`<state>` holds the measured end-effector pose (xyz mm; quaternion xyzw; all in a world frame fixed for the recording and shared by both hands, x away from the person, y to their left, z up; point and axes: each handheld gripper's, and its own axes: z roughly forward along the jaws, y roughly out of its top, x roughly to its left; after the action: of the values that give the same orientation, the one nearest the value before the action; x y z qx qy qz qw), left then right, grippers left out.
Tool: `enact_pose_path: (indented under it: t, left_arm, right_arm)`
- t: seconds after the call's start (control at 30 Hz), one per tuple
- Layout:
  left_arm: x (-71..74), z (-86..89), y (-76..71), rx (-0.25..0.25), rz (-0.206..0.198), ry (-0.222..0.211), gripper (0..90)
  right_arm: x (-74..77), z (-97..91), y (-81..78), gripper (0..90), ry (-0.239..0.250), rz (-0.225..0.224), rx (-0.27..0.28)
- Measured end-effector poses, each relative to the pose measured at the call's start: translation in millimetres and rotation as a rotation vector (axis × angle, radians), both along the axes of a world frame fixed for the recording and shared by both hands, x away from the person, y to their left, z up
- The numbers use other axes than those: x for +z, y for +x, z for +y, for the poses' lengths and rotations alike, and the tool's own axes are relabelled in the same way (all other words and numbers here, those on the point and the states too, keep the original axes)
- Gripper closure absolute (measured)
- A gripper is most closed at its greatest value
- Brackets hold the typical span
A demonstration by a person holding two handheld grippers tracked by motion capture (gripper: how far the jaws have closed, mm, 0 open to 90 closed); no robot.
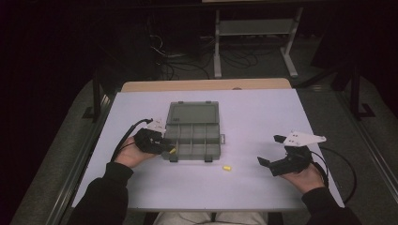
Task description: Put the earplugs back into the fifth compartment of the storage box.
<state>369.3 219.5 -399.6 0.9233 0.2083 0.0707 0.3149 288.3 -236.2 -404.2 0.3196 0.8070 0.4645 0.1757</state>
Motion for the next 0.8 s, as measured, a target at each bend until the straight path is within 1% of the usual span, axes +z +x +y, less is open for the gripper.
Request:
enact_pose_path:
  t: [0.13, 0.27, 0.4, 0.53, 0.67, 0.8]
  left_arm:
    - [2.9, 0.1, -1.7, 0.009, -0.026, -0.006, 54.8]
    - [6.8, -0.9, -3.7, -0.002, -0.031, -0.03, 47.5]
    - [13.9, -2.3, -6.3, -0.01, -0.058, -0.036, 37.8]
    - [22.9, -3.9, -8.5, -0.018, -0.069, -0.068, 33.4]
    - [28.8, -7.2, -11.1, -0.036, -0.088, -0.081, 26.8]
    - [32.5, -12.7, -13.6, -0.051, -0.094, -0.09, 23.7]
  right_arm:
    - [0.0, -0.2, 0.1, 0.0, 0.004, 0.0, 0.0]
    - [-0.3, 0.6, 0.0, 0.0, 0.0, 0.002, 0.0]
    - [0.0, -0.1, 0.1, 0.0, 0.003, 0.001, 0.0]
    - [0.9, -1.2, -0.2, 0.0, 0.01, -0.005, -0.003]
    - [1.2, -1.3, -0.3, 0.0, 0.012, -0.006, -0.003]
    - [1.4, -1.6, -0.2, 0.0, 0.012, -0.007, -0.003]
